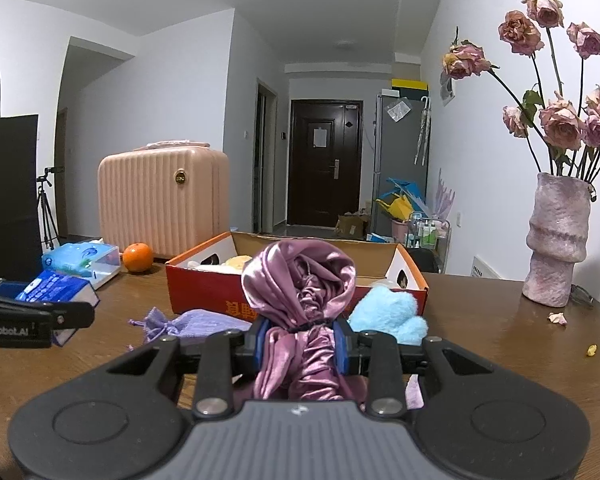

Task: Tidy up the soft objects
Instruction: 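Carry the tissue pack and scrunchie over the cardboard box with both tools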

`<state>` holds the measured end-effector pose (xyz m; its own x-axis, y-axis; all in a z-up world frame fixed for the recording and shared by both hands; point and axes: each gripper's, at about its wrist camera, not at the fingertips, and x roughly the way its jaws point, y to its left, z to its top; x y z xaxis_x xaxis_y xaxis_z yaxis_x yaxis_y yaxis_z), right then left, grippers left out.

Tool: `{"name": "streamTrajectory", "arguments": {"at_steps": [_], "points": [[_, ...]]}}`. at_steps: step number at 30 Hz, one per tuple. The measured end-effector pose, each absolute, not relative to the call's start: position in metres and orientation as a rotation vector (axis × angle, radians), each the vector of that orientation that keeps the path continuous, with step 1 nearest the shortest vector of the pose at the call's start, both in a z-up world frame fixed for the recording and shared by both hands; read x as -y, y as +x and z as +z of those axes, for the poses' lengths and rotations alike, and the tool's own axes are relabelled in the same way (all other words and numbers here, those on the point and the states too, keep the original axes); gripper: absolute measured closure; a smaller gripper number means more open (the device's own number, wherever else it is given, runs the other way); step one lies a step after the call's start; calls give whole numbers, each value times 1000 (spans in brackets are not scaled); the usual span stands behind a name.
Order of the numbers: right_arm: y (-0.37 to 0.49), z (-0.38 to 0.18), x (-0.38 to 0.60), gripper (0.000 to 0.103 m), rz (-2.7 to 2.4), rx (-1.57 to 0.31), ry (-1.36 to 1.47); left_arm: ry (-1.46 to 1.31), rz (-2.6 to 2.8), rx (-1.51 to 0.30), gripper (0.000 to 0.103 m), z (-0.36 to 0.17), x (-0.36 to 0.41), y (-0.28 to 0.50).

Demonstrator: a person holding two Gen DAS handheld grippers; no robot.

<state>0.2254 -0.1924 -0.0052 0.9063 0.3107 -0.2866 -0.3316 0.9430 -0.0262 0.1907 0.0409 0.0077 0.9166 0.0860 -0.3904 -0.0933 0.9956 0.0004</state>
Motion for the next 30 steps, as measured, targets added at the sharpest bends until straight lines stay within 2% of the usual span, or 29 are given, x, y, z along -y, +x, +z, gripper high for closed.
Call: {"name": "streamTrajectory", "arguments": {"at_steps": [30], "points": [[242,11,177,72,314,-242,-30,-36,115,-345,28,29,-9,216]]}}
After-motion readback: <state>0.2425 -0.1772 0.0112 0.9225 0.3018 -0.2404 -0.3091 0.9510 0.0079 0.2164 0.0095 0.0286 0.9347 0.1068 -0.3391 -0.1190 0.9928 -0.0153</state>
